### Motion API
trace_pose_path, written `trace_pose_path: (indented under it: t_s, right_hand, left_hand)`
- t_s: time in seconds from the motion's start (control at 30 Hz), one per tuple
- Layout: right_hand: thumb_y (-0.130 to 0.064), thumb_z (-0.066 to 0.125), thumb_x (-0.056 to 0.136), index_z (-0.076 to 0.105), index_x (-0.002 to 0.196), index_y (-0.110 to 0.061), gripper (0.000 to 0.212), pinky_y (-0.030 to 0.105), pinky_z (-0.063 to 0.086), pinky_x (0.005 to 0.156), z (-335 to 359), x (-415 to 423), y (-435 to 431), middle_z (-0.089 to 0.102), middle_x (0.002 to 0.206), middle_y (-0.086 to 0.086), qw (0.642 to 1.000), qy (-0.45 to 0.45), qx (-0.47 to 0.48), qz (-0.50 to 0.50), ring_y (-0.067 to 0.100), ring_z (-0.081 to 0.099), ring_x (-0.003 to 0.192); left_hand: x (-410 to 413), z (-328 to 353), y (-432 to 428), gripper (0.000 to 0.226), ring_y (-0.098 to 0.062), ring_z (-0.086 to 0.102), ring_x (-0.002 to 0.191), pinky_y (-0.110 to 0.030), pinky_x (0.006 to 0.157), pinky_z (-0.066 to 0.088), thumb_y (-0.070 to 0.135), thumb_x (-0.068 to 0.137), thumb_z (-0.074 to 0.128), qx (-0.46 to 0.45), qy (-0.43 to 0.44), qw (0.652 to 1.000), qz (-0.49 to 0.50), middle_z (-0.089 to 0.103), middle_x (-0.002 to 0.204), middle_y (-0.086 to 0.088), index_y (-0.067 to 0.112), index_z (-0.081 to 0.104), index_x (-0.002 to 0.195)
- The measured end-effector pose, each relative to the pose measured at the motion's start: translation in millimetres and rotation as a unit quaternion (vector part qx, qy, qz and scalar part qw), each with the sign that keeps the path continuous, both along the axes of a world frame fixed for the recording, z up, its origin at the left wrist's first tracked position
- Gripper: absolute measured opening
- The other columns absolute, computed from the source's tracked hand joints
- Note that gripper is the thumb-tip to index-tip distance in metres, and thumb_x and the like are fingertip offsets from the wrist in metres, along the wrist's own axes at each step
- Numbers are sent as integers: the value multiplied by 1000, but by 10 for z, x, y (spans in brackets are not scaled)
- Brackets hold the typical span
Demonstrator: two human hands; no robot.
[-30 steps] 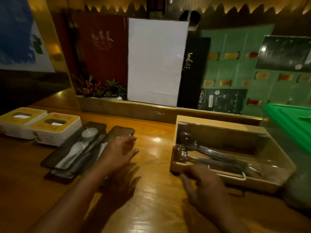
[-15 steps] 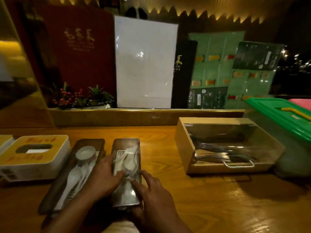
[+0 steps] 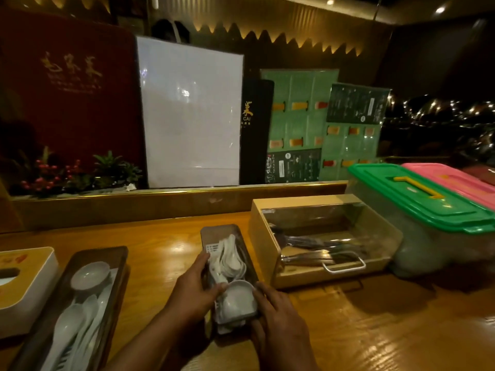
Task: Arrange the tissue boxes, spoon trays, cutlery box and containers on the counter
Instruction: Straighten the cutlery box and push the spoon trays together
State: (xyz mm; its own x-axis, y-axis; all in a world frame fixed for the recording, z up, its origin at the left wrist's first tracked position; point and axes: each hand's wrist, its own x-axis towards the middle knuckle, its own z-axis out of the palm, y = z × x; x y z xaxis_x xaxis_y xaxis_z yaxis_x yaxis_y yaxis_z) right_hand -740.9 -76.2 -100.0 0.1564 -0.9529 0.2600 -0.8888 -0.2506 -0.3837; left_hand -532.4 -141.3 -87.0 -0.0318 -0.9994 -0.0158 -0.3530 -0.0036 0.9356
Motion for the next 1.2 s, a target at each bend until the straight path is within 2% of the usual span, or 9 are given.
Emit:
trace_pose_path:
  t_s: [0.27,0.4,0.53,0.67,0.8,0.9,0.97,1.03,1.2]
  right_hand:
    - [-38,74,81,48,141,-32,66,26,51,88,46,-85,-139,44,148,-18,997,50,-16,-49,8,48,121]
    - [-45,90,56,65,123,-33,73,21,54,65,61,-177,-203,60,132,-19,997,56,14,-49,6,58,97]
    - [-45,93,49,68,120,-33,76,22,55,59,49,-213,-251,63,128,-17,997,62,2,-55,7,61,92]
    - [-42,81,74,50,139,-33,73,27,54,78,-4,-213,-273,46,146,-17,998,57,0,-34,7,54,113]
    - [-44,90,57,60,129,-30,79,25,57,67,-15,-229,-273,58,135,-13,998,36,2,-41,6,61,103]
    - [-46,78,74,49,141,-31,74,31,54,87,1,-219,-262,47,147,-13,998,47,-19,-27,9,51,122]
    - [-53,71,77,47,142,-32,72,36,48,97,54,-201,-236,47,147,-11,997,64,-25,-34,15,44,129]
    - [-58,72,70,56,131,-32,69,42,51,91,168,-150,-167,57,136,-6,996,77,-13,-32,20,51,121]
    - [-40,65,77,63,112,-31,36,36,48,82,181,317,31,61,112,-6,990,-25,-93,101,17,55,102]
  left_hand:
    - [-257,23,-316,90,-15,45,137,-45,106,48,21,81,80,12,-9,1000,-17,48,151,9,39,30,153]
    - [-312,-12,-389,91,-18,45,139,-48,106,48,26,79,81,18,-14,1000,-18,48,151,8,41,30,152]
    - [-313,-58,-426,93,-17,44,139,-47,105,49,22,79,82,24,-6,1000,-12,47,152,8,39,30,153]
    - [-318,-59,-461,93,-19,43,140,-49,105,49,19,80,81,32,4,999,-6,43,155,6,37,28,155]
    - [-317,-52,-465,92,-19,44,140,-50,103,50,21,81,80,32,11,999,-9,43,155,6,42,27,153]
    - [-351,-2,-435,88,-16,43,140,-49,104,49,18,82,79,17,8,1000,-8,46,151,10,50,29,148]
    - [-367,54,-382,82,-13,45,135,-46,104,50,19,84,79,-12,-14,1000,-3,47,139,18,52,30,141]
    - [-304,117,-309,79,-9,44,130,-40,101,51,26,85,78,-53,-52,997,11,42,135,21,43,32,147]
    - [301,253,-44,63,-7,58,118,-32,94,52,40,83,76,-147,-225,963,31,57,139,9,29,52,141]
